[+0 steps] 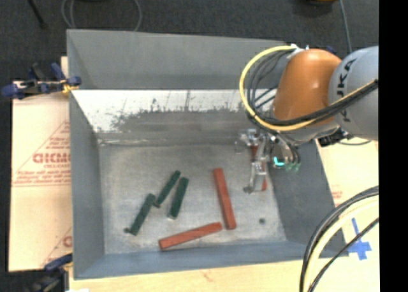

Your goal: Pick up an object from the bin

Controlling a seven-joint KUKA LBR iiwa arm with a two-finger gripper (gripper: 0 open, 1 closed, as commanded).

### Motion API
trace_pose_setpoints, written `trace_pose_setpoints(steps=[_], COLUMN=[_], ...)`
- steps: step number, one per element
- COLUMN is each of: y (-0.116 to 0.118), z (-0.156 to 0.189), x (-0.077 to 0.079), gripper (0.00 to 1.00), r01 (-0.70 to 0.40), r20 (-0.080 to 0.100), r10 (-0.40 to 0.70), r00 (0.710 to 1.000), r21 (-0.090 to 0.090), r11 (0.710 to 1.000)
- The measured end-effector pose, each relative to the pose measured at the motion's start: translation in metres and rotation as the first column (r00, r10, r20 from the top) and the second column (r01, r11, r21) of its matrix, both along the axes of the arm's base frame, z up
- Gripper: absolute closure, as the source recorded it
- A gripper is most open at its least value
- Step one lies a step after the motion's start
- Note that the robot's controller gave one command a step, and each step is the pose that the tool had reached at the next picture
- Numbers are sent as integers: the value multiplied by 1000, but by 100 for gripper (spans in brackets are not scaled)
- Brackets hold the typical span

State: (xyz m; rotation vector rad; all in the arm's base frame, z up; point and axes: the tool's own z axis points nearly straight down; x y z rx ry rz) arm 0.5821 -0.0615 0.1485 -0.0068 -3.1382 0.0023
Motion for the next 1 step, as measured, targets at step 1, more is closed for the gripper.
trace_pose_setpoints(steps=[1], y=[52], z=[-80], x=[-55], gripper=[0], r01=[-441], r20=[1], r10=[441], r00=[897], r21=[3], r11=[897])
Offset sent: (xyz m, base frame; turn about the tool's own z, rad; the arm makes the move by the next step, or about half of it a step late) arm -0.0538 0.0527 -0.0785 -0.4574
